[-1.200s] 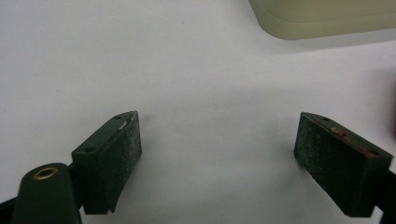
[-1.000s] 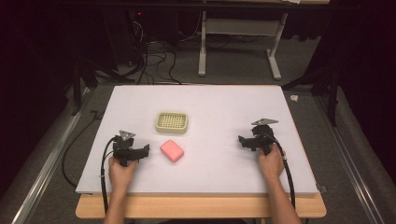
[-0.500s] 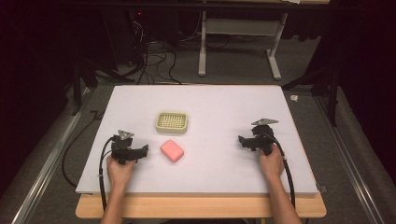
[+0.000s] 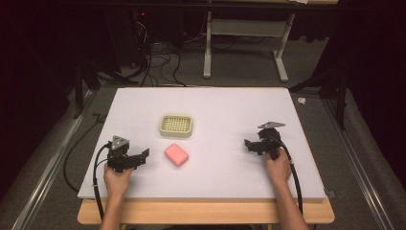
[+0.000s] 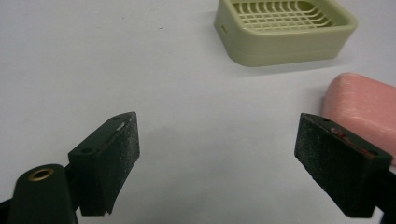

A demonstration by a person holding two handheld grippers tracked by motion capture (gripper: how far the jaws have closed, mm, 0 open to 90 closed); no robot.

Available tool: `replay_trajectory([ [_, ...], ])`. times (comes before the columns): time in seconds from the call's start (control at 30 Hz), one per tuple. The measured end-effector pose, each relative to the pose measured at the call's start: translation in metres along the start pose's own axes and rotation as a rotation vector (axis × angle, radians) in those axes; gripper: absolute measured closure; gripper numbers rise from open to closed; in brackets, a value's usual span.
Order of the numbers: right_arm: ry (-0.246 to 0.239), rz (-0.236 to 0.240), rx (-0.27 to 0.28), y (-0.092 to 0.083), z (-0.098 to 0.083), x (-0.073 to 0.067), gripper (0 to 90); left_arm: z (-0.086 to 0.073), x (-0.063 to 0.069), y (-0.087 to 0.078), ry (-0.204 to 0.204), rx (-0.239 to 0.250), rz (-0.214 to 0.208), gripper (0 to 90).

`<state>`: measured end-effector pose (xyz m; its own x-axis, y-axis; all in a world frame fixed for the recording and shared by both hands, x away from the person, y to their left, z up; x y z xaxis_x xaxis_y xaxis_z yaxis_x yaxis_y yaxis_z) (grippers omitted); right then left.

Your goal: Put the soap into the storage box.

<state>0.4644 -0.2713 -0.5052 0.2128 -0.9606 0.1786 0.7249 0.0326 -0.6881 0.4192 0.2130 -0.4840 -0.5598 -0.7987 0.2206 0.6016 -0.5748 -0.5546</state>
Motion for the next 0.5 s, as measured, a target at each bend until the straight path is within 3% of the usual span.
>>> replay_trajectory([
  [0.5,0.0,0.0,0.0,0.0,0.0,0.0,13.9,0.001,0.035,-0.009,0.089,0.019,-0.106,14.2],
])
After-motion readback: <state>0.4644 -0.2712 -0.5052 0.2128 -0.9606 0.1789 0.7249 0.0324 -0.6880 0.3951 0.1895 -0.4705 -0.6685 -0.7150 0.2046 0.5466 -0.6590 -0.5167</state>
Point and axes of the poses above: each handheld gripper's, and its own axes: y roughly forward along the jaws, z roughly out of its top, x roughly to its right, the point moved 3 cm from there along y, roughly forward along the jaws, and after that the axes turned 13 degrees about -z, right-handed, at the moved point
